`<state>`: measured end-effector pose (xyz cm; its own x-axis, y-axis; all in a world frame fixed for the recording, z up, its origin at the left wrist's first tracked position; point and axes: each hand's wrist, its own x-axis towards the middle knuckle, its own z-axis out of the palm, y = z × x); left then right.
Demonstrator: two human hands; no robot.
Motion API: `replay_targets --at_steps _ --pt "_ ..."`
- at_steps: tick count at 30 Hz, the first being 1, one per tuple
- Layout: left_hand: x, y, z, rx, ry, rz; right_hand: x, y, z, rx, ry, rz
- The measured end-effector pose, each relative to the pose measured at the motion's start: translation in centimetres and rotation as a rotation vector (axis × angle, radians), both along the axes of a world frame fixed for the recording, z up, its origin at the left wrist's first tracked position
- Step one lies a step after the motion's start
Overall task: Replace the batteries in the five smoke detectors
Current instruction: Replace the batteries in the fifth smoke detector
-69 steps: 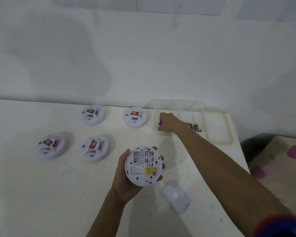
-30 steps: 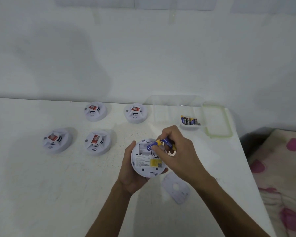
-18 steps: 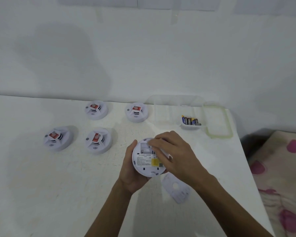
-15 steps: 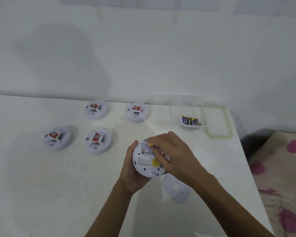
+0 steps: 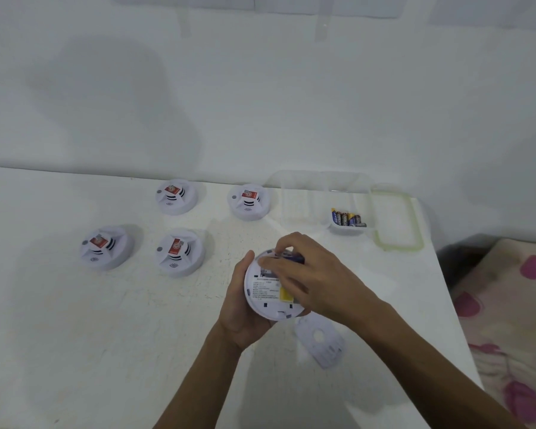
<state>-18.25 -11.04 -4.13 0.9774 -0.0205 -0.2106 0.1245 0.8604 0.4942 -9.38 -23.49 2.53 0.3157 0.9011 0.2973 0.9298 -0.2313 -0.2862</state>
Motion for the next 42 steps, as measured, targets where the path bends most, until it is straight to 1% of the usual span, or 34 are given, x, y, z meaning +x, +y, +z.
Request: replay_targets --at_steps 4,8,13,16,18,23,27,30,32,36,38,42 --pt "0.0 0.1 -0.1 0.088 0.049 0.011 0.5 -0.2 0.1 -0.068 0.032 0.008" --pt "0.0 0.1 0.1 0.097 0.038 0.017 0.4 -0.6 0.3 -0.089 0.052 0.000" --pt "0.3 0.0 0.8 0.051 -0.010 -0.010 -0.5 -0.5 0.7 0.037 0.158 -0.072" --pt "0.4 0.1 0.4 0.055 0.008 -0.005 -1.0 -0.5 1.0 0.140 0.296 -0.175" --pt "0.3 0.2 0.0 0.067 0.017 0.006 -1.4 -0.6 0.8 0.198 0.352 -0.222" --pt "0.2 0.1 0.1 0.043 0.008 0.001 -1.9 -1.0 -0.5 0.371 0.374 -0.272" --pt "0.1 0.1 0.3 0.023 0.005 -0.001 -2.5 -1.2 -1.2 0.402 0.420 -0.283" --pt "0.1 -0.1 0.4 -0.019 0.012 -0.013 -3.0 -1.2 -1.5 0.409 0.530 -0.400" --pt "0.1 -0.1 0.5 -0.019 0.006 -0.012 -3.3 -1.1 -1.9 0.453 0.470 -0.471" --pt "0.1 -0.1 0.4 -0.025 -0.003 -0.019 -3.7 -0.7 -3.0 0.566 0.379 -0.507" --pt "0.1 0.0 0.2 -0.014 0.013 -0.016 -4.1 -0.5 -3.4 0.599 0.389 -0.544" --pt "0.3 0.2 0.0 0.007 0.043 -0.003 -5.0 -0.1 -3.7 0.642 0.474 -0.597"
